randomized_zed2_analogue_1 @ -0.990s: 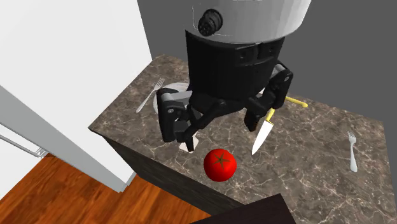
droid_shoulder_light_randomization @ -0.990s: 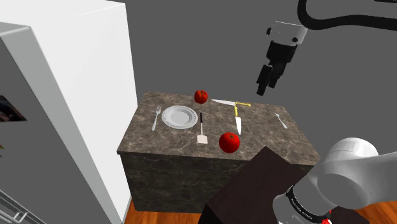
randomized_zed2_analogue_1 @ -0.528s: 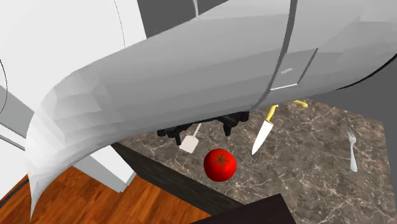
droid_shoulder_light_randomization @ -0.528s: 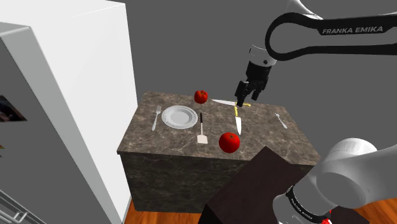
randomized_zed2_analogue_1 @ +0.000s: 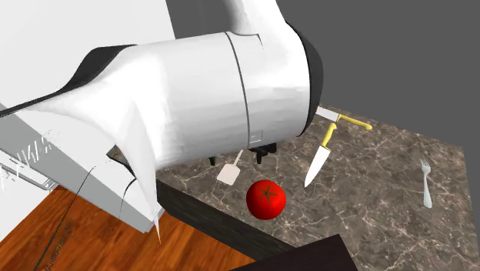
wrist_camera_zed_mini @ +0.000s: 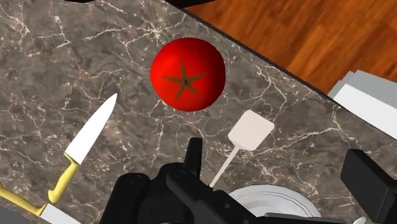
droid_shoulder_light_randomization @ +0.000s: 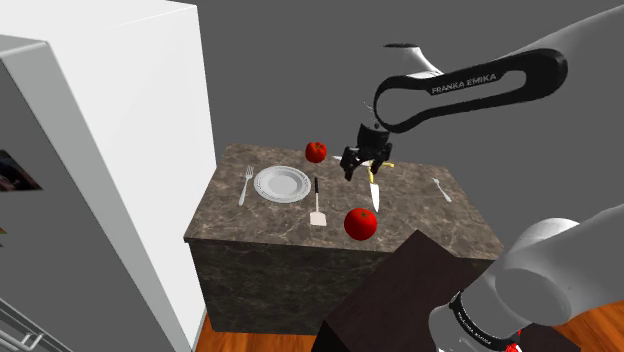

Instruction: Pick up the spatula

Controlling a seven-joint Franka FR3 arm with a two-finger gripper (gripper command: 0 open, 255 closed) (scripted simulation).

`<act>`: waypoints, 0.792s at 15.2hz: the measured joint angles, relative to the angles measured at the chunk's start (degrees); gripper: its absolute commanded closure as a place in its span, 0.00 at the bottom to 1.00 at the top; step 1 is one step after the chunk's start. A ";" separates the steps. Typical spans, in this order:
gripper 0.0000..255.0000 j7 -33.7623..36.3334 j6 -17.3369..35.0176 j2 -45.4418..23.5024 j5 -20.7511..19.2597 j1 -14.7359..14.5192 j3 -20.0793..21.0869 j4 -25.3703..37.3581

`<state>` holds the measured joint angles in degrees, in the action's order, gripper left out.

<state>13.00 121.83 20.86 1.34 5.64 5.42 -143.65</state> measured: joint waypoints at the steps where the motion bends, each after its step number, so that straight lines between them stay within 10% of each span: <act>1: 0.00 1.21 2.00 -2.06 -0.12 0.28 0.27 0.24; 12: 0.00 16.01 21.53 -26.56 -4.74 2.53 0.91 6.79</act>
<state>29.01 143.36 -5.70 -3.40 8.17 6.33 -136.87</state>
